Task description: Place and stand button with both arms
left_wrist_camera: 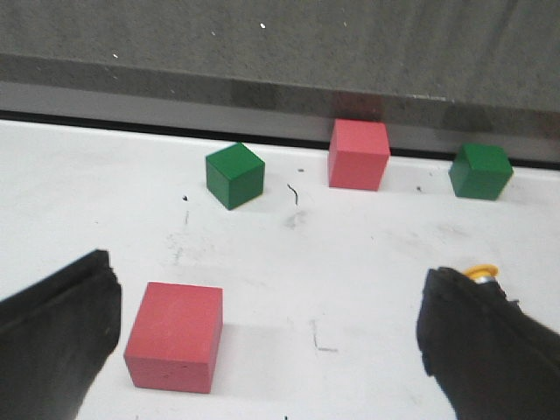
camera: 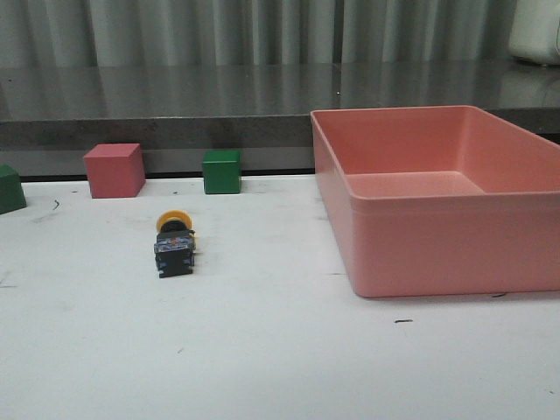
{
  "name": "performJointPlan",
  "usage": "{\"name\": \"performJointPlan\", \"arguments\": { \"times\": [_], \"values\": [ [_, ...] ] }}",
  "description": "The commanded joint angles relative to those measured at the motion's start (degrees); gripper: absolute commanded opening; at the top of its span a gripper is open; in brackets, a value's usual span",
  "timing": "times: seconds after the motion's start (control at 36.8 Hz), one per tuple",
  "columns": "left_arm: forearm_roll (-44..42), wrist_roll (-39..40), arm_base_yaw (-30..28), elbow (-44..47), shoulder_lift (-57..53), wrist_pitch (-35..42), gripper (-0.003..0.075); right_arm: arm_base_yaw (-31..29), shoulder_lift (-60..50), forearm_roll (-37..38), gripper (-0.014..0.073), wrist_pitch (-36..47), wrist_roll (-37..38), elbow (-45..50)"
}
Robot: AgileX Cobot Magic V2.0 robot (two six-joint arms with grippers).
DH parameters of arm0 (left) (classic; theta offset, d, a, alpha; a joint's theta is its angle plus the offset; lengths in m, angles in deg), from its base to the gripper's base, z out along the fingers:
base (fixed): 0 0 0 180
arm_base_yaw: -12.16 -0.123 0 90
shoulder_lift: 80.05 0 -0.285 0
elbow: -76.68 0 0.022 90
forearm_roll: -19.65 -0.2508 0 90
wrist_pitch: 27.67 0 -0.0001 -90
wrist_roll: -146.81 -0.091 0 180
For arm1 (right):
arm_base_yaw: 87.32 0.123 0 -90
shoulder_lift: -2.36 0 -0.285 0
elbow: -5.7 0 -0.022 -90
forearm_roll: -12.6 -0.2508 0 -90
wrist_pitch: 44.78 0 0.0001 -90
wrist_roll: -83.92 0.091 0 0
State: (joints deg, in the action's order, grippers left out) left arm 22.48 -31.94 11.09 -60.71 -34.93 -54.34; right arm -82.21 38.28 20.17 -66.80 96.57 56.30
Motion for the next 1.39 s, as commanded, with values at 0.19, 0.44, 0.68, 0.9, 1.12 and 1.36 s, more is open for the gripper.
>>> {"name": "performJointPlan", "arguments": {
  "times": [0.19,0.44,0.68,0.9,1.12,1.36],
  "values": [
    [0.2,-4.4,13.6,-24.3,26.8,-13.1,0.0661,-0.2,0.0,1.2,-0.0068,4.8,-0.5,-1.5],
    [0.4,-4.5,18.5,-44.5,48.4,-30.1,0.0661,-0.2,0.0,1.2,-0.0068,4.8,-0.5,-1.5],
    [2.6,1.0,18.5,-59.8,65.1,-43.6,0.0661,-0.2,0.0,1.2,-0.0068,4.8,-0.5,-1.5],
    [7.7,3.8,18.5,-67.9,73.9,-46.2,0.0661,-0.2,0.0,1.2,-0.0068,4.8,-0.5,-1.5],
    [9.6,5.7,20.1,-73.6,80.9,-46.2,0.0661,-0.2,0.0,1.2,-0.0068,4.8,-0.5,-1.5],
    [9.6,6.3,22.4,-76.7,86.6,-46.2,0.0661,-0.2,0.0,1.2,-0.0068,4.8,-0.5,-1.5]
  ]
}}
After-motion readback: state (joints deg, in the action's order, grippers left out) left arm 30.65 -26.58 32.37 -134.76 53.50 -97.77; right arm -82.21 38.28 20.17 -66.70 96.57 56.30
